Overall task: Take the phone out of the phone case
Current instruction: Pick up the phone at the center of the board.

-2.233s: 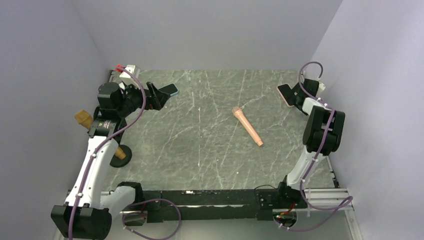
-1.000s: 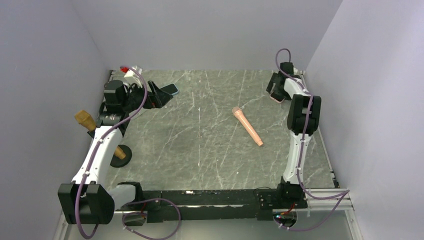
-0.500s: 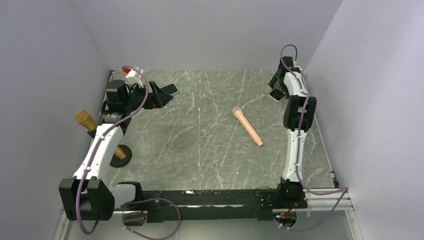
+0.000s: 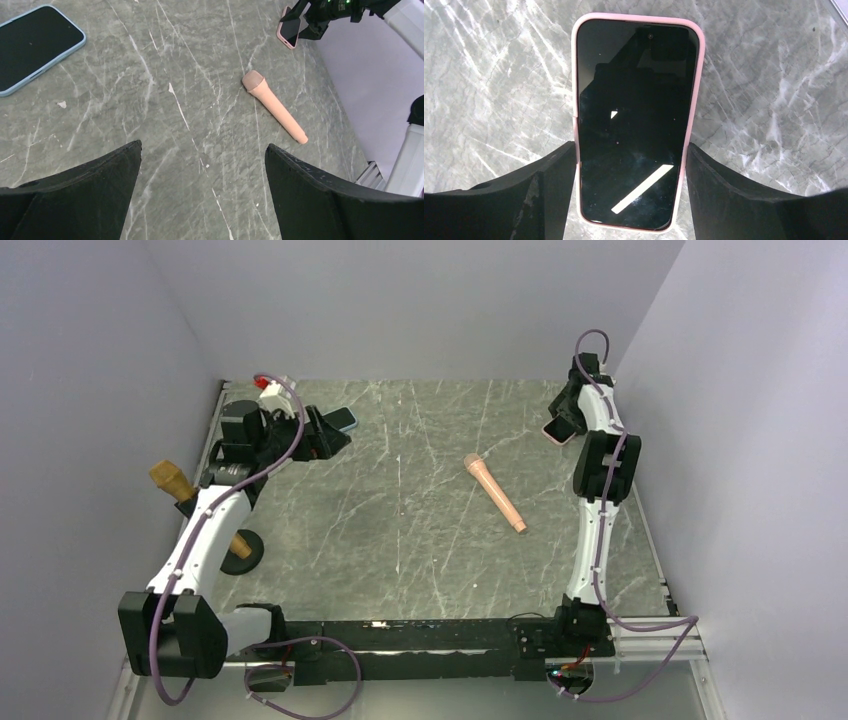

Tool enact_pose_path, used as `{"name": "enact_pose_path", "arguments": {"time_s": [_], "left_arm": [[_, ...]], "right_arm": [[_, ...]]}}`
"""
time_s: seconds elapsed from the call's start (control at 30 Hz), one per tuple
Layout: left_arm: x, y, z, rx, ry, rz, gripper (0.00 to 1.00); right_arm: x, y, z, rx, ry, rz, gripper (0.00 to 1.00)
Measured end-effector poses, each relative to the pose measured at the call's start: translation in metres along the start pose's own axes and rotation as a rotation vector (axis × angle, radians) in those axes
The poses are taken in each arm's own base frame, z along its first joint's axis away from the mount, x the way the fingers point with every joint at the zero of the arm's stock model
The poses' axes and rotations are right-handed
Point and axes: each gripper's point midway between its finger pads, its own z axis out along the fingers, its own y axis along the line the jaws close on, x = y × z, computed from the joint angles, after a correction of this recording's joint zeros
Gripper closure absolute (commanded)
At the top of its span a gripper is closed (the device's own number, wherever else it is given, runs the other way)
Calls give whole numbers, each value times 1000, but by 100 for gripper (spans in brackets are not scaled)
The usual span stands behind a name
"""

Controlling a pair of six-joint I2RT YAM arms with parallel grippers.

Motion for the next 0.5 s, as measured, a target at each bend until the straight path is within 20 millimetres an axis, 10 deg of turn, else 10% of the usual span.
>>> {"name": "enact_pose_path", "arguments": {"time_s": [0.23,0.5], "left_arm": [[15,-2,8,-19,49,12,1],[13,-16,16,14,35,-59,1]], "right_arm": [[15,-1,-16,-124,-17,-60,96],[83,-31,-66,-255,31,-107,100]]}}
